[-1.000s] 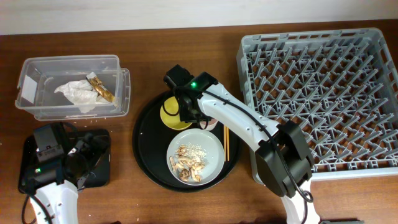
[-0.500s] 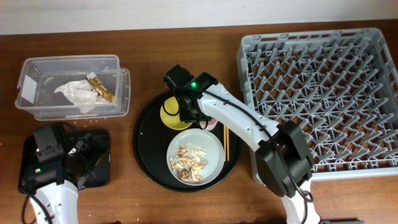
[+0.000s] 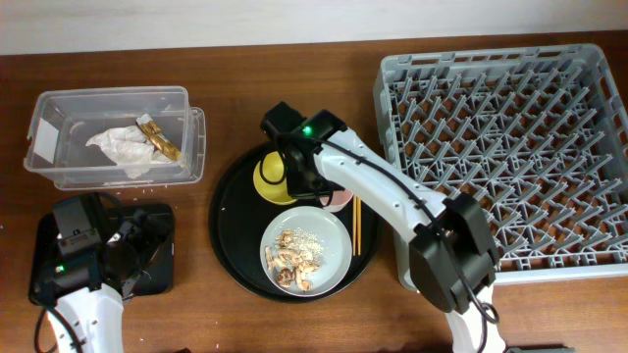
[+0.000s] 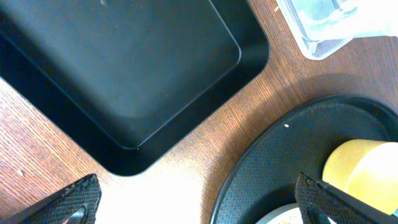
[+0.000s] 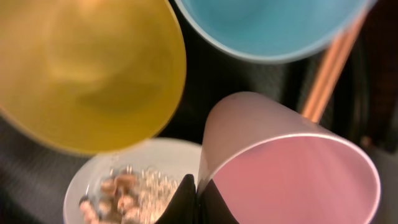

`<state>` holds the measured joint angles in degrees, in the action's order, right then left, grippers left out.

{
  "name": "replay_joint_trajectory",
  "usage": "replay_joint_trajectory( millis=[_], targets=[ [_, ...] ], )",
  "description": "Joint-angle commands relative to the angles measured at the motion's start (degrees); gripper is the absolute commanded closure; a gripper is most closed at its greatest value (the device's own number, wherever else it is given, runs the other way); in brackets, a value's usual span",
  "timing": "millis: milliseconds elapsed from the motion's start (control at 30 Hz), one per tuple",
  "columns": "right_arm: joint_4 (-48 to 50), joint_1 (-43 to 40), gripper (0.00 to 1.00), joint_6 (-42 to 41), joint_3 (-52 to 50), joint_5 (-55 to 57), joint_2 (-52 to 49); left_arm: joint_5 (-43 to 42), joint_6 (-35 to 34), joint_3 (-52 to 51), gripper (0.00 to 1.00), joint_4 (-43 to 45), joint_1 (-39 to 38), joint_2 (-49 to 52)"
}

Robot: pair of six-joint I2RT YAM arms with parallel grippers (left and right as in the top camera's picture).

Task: Sort waste into correct bins and load items into the dishwasher rack
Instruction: 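Carry the pink cup to the dish rack and place it upside down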

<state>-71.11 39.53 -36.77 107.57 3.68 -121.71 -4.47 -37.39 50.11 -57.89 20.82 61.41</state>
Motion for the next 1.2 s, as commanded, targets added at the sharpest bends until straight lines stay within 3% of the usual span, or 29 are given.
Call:
replay_joint_trajectory(
  millis=[0,167,267,367,533,633,767,933,1167],
  targets=[
    [-4.7,-2.6,0.96,1.7,5.4,-0.5,8.3,-0.2,-0.6,0.0,0.01,-0.1,0.3,0.0],
    [-9.7,-13.1,0.96,9.8,7.1,-6.6,19.2,-0.2,-0.6,0.0,0.01,-0.1,0.3,0.0],
    [-11.9,-30.9,0.96,21.3,7.1,-21.6,25.4,-0.2,-0.6,0.0,0.01,-0.1,0.3,0.0],
    [-18.1,-47.5,0.96,36.9,5.5,-38.8,24.5,-0.2,-0.6,0.0,0.01,-0.1,0.3,0.0],
    [-16.5,-60.2,0.96,53.2,-6.6,-63.6,23.3,-0.2,-0.6,0.0,0.01,-0.1,0.3,0.0],
    [-8.6,-61.0,0.96,53.8,-12.6,-70.8,21.0,-0.2,-0.6,0.0,0.01,-0.1,0.3,0.0],
    [5.4,-62.5,0.96,44.2,-15.7,-76.5,11.7,-0.2,-0.6,0.0,0.01,-0.1,0.3,0.0],
    [5.2,-66.2,0.96,44.2,-15.7,-78.0,2.8,-0.2,-0.6,0.0,0.01,-0.1,0.3,0.0],
    [3.3,-69.6,0.96,44.4,-17.6,-74.4,2.1,-0.2,-0.6,0.0,0.01,-0.1,0.3,0.0]
  ],
)
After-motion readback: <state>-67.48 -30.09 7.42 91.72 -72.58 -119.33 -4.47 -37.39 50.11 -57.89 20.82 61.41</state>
